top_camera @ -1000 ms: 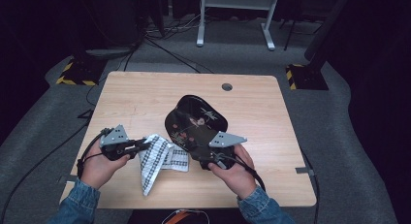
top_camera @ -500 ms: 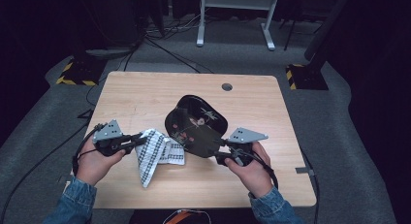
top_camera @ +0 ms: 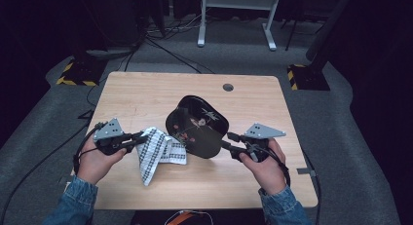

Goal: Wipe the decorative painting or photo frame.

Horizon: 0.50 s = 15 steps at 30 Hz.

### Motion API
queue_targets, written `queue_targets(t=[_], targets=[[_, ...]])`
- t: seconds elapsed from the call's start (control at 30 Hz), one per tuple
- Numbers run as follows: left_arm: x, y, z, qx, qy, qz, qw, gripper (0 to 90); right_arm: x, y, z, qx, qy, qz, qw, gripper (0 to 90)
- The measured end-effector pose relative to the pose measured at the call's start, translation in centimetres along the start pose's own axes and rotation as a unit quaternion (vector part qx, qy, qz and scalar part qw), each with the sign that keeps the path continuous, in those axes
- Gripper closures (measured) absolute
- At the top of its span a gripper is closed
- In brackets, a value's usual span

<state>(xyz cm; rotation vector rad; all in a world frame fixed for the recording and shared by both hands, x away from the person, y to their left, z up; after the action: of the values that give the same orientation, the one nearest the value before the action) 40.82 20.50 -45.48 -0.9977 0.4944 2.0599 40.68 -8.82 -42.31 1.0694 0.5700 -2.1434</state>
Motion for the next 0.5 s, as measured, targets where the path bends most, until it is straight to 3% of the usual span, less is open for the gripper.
queue_targets(t=[0.3, 0.5], targets=[[0.1, -0.2, 0.1, -0.012, 0.003, 0.009, 0.9999, 81.1, -0.5, 2.0, -0.5, 0.016, 0.005, -0.011, 0.9998, 57.9], [0.1, -0.1, -0.1, -0.016, 0.003, 0.013, 0.9998, 81.0, -1.5, 1.8, -1.4, 0.008, 0.020, 0.001, 0.9998, 55.8]])
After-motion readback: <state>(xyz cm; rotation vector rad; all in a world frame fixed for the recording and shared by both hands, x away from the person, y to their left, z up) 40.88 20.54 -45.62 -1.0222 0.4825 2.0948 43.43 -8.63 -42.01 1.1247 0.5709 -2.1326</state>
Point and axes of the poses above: each handheld gripper's, and its own axes: z roughly backward along the jaws, x roughly out of its underside, y roughly to its right, the point moved 10 cm from there along -z, roughly forward along the jaws, and after that the axes turned 8 degrees about -y, right-handed, at the moved point
